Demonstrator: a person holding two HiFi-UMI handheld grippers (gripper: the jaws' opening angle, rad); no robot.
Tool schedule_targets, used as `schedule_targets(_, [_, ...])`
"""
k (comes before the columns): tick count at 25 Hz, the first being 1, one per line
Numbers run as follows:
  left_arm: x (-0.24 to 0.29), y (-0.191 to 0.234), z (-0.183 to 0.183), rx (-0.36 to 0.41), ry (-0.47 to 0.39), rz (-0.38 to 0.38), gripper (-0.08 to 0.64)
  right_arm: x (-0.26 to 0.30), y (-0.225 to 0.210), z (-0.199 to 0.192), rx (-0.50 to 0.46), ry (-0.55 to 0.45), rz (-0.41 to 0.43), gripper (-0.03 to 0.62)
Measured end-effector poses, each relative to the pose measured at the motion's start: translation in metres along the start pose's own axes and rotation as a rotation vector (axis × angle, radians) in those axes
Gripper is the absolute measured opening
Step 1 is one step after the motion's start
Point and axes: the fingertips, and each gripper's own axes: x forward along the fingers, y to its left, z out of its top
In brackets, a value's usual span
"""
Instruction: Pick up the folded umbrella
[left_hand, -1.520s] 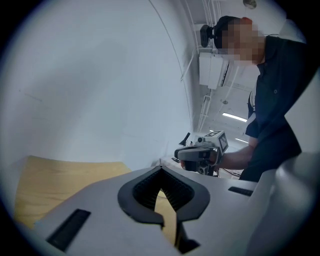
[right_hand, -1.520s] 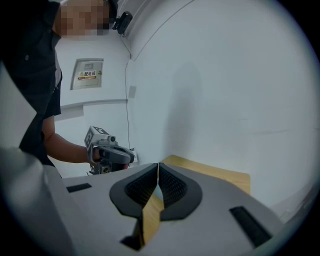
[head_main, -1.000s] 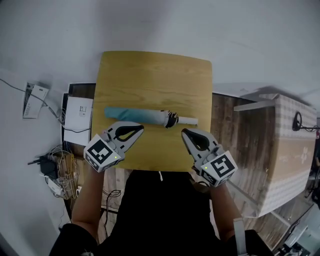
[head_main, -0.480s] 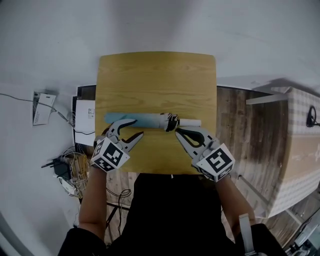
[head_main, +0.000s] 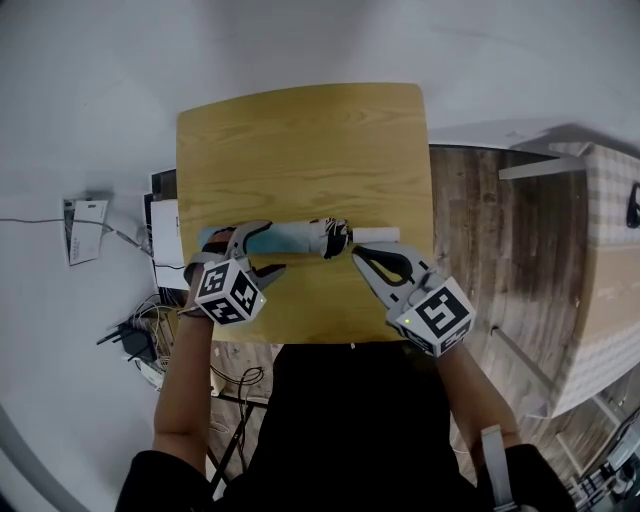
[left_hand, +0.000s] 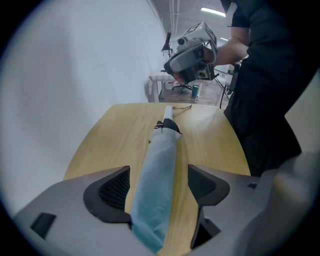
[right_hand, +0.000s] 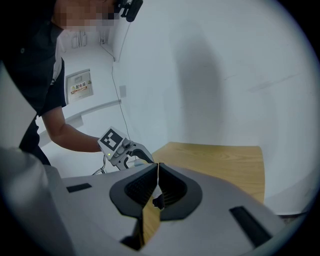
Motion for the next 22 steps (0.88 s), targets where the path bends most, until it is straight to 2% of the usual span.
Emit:
schedule_targets(8, [0.030,0.000,-0.007,0.083,0.074,-0.074,0.357,-0.001,-0.019,-0.007,0.037,0.004,-0.025,0.020])
schedule_targets(11, [0.036,0.001,-0.010,0.088,0.102,-0.097,0.357,-0.001,-0.025,-0.002,0.034,-0.024,-0.025,0.020])
schedule_targets(16, [0.043,0.004,-0.013,0.097,0.140,-0.112,0.356,-0.003,-0.042,-0.001,0.035,-0.003,-0.067,0.020])
schedule_targets(22, [0.050,0.003,-0.018,0.099,0.177,-0.129,0.353,-0.005,-0.045,-0.004,0.064,-0.022,-0.066,0.020])
